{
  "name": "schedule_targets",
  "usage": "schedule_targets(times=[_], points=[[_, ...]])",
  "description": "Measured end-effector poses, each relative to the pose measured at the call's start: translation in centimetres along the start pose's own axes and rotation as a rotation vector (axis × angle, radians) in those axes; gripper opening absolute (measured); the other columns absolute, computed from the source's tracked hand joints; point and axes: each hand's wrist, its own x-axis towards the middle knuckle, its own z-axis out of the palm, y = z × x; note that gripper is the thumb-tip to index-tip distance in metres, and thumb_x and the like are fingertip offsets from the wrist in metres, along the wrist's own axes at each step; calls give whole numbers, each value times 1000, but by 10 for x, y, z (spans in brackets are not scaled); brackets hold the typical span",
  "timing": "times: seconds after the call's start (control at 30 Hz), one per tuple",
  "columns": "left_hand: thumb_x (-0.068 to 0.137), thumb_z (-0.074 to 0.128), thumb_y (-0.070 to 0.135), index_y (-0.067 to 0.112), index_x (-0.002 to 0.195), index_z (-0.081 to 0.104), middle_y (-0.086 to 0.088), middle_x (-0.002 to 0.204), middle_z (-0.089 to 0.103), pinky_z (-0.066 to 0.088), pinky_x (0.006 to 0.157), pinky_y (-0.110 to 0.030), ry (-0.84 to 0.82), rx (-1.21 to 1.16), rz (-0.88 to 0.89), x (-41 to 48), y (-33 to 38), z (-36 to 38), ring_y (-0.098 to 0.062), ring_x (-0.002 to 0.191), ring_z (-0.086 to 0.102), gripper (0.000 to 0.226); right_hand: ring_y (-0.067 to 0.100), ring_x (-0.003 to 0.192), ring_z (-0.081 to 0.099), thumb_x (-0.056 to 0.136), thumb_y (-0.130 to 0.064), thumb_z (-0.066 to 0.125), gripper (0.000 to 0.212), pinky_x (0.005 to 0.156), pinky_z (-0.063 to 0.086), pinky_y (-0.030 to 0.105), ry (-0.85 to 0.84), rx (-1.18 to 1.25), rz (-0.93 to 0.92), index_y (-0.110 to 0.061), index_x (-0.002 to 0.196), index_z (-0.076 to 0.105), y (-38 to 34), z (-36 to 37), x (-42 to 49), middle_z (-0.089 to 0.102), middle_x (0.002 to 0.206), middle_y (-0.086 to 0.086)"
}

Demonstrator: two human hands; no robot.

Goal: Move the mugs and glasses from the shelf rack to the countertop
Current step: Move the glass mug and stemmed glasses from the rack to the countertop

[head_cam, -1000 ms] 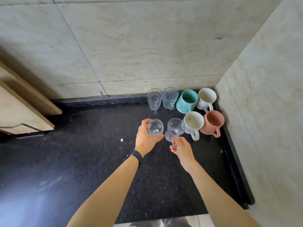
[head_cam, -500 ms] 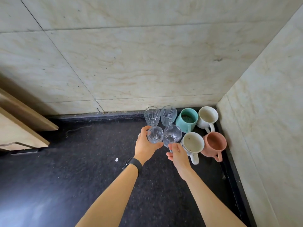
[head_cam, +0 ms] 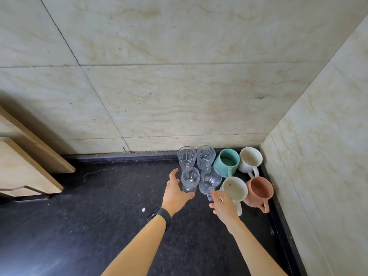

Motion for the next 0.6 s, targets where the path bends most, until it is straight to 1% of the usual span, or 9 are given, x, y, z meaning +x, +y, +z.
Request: schedule_targets(times=[0.1, 0.17, 0.2, 0.27, 0.3, 0.33, 0.4, 0.47, 0.6], points=[[74, 83, 25, 32, 150, 17, -11, 144, 41, 51, 81, -29, -52, 80, -17, -14, -5, -14, -25, 112, 60, 100, 23, 94, 68, 99, -33, 49, 18, 88, 54, 41, 16, -217, -44, -20, 100, 60, -8, -17, -21, 68, 99, 5], [78, 79, 33, 26, 149, 24, -11, 145, 41, 51, 84, -30, -130, 207, -41, -23, -6, -31, -21, 108, 58, 90, 18, 79, 62, 98, -31, 48, 22, 72, 45, 32, -32, -343, -108, -19, 82, 59, -21, -32, -43, 61, 78, -1], [80, 76, 38, 24, 147, 30, -11, 144, 43, 51, 88, -32, -184, 302, -48, -28, -4, -41, -22, 110, 58, 82, 14, 71, 56, 98, -30, 47, 26, 66, 41, 28, -37, -416, -144, -15, 81, 59, -29, -40, -55, 55, 73, -2], [83, 69, 48, 23, 141, 42, -10, 141, 50, 50, 97, -37, -290, 506, -57, -39, 0, -65, -28, 117, 56, 69, 14, 69, 52, 97, -29, 46, 28, 60, 37, 18, -18, -584, -266, -8, 93, 64, -50, -54, -75, 58, 79, 3], [83, 65, 51, 25, 139, 45, -9, 140, 52, 49, 99, -41, -317, 593, -54, -46, 4, -77, -30, 120, 55, 65, 14, 78, 58, 97, -29, 46, 27, 66, 39, 16, -1, -661, -334, -12, 102, 67, -61, -60, -84, 66, 90, 1], [84, 62, 52, 26, 138, 47, -8, 138, 53, 49, 100, -43, -312, 660, -36, -56, 10, -90, -31, 121, 54, 63, 14, 94, 63, 97, -32, 45, 28, 77, 43, 18, 16, -708, -378, -21, 112, 67, -76, -65, -94, 70, 105, -6], [86, 59, 52, 29, 141, 44, -7, 138, 53, 47, 100, -45, -208, 744, 24, -77, 23, -116, -31, 125, 50, 61, 13, 116, 61, 98, -35, 45, 32, 95, 46, 30, 36, -743, -474, -33, 127, 60, -108, -70, -118, 67, 123, -15], [88, 56, 51, 30, 145, 39, -5, 140, 51, 44, 102, -45, -55, 781, 112, -102, 39, -144, -31, 129, 47, 63, 16, 120, 60, 97, -35, 48, 35, 99, 46, 35, 69, -790, -644, -34, 131, 58, -137, -69, -139, 67, 128, -12], [93, 51, 49, 30, 146, 38, 0, 145, 50, 38, 108, -42, 290, 779, 262, -168, 63, -200, -26, 135, 43, 58, 25, 123, 53, 98, -35, 49, 36, 103, 42, 36, 136, -875, -987, -32, 133, 58, -182, -52, -190, 64, 133, -7]])
